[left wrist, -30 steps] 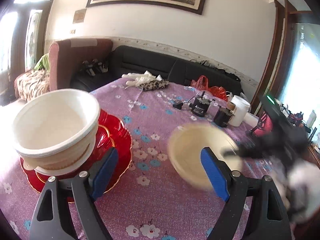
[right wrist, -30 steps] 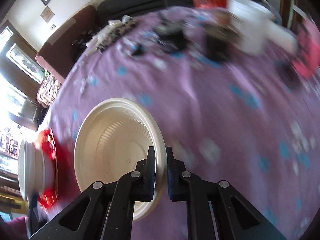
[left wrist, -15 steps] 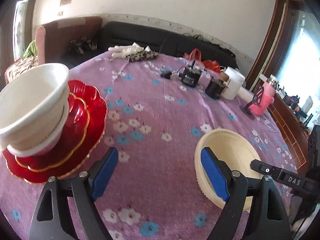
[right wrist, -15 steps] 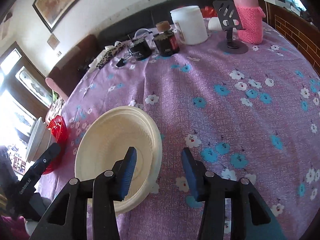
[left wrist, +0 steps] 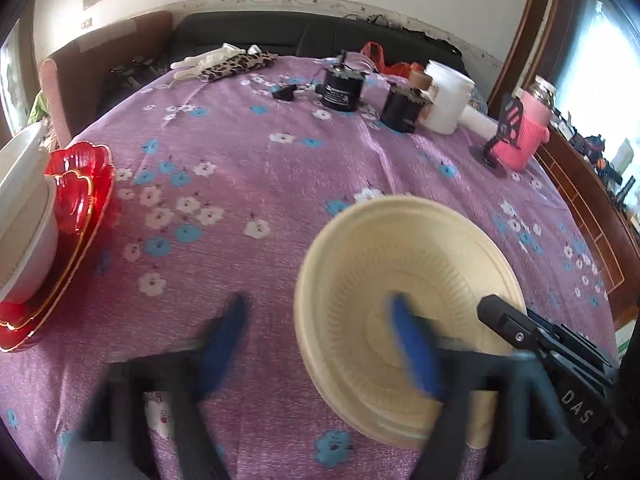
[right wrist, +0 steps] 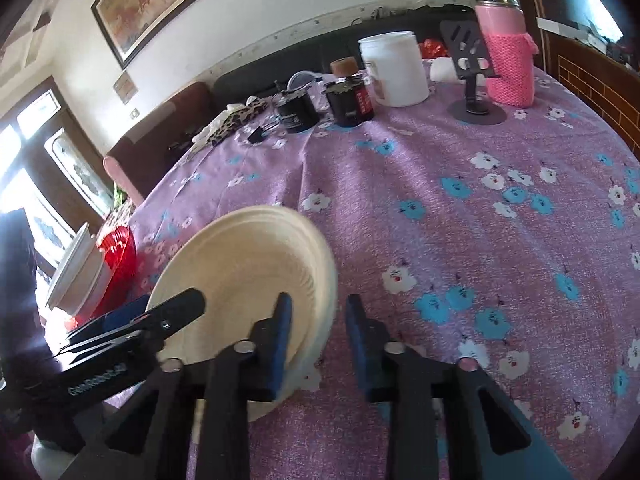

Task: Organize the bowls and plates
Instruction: 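Close the right gripper on the beige plate rim while the left gripper grasps it, then carry the beige paper plate with both grippers and lower it onto the stack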

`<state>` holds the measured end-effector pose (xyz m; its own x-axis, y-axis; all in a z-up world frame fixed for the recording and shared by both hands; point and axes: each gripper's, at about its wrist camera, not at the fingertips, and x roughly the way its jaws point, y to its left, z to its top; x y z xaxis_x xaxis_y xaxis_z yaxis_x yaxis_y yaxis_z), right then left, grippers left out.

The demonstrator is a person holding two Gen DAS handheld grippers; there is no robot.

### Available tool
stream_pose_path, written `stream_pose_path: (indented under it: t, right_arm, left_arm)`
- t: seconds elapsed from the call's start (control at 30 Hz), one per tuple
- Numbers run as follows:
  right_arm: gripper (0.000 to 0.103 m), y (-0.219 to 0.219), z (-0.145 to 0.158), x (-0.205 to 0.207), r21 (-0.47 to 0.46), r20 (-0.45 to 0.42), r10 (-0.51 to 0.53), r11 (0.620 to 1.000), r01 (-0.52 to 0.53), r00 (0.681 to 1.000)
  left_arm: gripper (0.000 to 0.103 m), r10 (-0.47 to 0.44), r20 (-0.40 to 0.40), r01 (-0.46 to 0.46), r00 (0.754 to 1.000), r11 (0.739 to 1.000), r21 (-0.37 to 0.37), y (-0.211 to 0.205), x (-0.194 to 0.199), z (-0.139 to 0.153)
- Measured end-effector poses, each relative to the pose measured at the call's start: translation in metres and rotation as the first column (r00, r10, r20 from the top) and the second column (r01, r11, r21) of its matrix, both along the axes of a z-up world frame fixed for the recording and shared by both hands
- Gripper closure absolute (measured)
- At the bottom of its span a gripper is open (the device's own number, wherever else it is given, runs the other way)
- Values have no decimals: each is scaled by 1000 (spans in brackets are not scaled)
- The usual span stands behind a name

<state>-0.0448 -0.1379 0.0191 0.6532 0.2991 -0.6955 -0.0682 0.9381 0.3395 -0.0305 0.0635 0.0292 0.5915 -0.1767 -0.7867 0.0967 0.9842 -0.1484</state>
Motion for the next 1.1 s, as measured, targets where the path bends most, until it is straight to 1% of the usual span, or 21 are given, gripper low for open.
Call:
stream_pose_path:
  t: [0.03,0.1,0.2,0.33,0.5,0.63,0.7,0.83,0.97,1.1]
  right_arm:
    - [81,2,0,-1,-9,3,4,1000,-4,1000]
    - [82,4,1,-3,-33,16,-6,999,6,1000]
    - [85,3,0,-5,1,14,5,1000,-5,1000]
    - [85,10,4,-10,7,40,26,1000,-26,999]
    - [86,22,11,-17,45,60,58,997,-61,997]
    - [86,30,16,-25,73,60,71,994,-76,996]
    - [86,36,20,-30,77,68,75,994,-80,995]
    - [86,48,32,-39,75,92,88,993,-95,992]
    - [86,62,46,-48,62,119,104,992,-112,987]
    - [86,80,59,-52,42,138,124,991,-131,983]
  left_arm:
    - [87,-1,-16,1,1000,1000,26,-3,0,-2]
    - [87,1,-14,-1,1000,1000,12,2,-2,-2]
    - [88,18,2,-18,1000,1000,-5,9,-10,4]
    - [88,46,34,-45,998,999,-17,18,-21,16]
    - [88,64,87,-64,994,998,2,29,-40,34]
    - [88,74,150,-80,986,996,34,36,-57,47]
    - [88,78,179,-88,981,995,53,40,-66,53]
    - [88,94,218,-110,971,992,64,52,-79,63]
    - [88,116,244,-133,963,990,55,67,-90,70]
    - [88,139,253,-153,957,988,34,84,-95,75]
